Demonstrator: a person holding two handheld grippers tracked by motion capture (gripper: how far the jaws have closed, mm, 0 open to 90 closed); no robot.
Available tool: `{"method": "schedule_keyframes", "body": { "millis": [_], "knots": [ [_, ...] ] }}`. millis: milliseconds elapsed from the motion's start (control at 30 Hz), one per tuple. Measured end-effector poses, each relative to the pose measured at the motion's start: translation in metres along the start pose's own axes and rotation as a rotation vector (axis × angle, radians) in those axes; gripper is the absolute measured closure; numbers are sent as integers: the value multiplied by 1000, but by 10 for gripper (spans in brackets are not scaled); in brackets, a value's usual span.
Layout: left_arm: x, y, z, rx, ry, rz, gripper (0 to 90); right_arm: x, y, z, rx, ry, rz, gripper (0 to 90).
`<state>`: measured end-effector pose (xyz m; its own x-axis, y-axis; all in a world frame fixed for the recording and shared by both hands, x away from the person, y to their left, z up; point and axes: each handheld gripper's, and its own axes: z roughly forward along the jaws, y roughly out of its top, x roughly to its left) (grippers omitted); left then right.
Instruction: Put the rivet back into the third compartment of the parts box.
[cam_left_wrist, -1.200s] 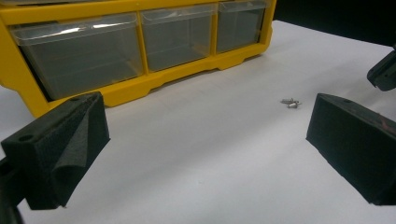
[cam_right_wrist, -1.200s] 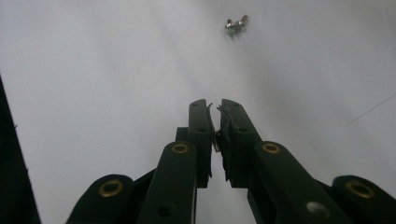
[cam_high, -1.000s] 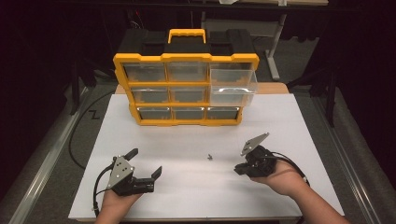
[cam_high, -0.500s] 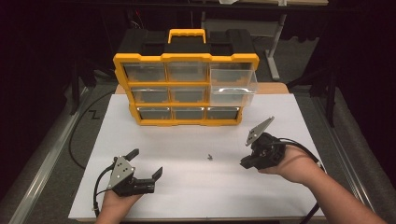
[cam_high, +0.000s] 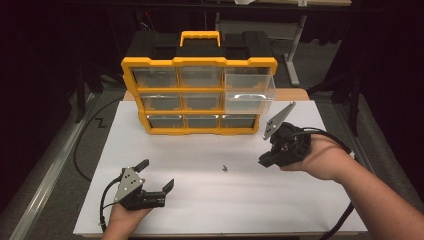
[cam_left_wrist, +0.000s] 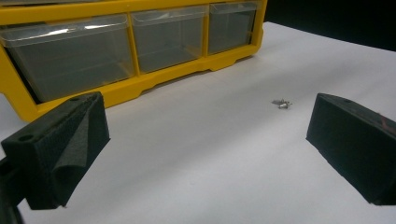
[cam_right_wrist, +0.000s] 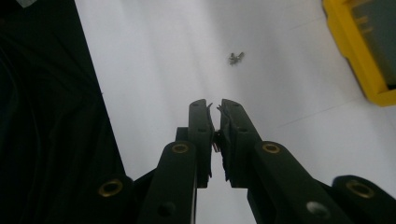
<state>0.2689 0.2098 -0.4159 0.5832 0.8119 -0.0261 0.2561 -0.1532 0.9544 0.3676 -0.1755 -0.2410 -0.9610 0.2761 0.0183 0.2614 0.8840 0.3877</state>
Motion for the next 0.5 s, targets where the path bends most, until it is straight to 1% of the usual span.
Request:
{"method": "schedule_keyframes", "body": {
  "millis": [133,200,333,500],
  "knots": [
    [1,0,1,-5,1,-11,2,-2,9,-14,0,5,-14,843],
    [2,0,2,-6,1,-18,3,-3,12,-20,3,2,-13,843],
    [1,0,2,-6,0,-16,3,-6,20,-32,13,2,-25,843],
    [1,0,2,-10,2,-21,3,-12,30,-49,25,-13,-28,843]
  ]
}}
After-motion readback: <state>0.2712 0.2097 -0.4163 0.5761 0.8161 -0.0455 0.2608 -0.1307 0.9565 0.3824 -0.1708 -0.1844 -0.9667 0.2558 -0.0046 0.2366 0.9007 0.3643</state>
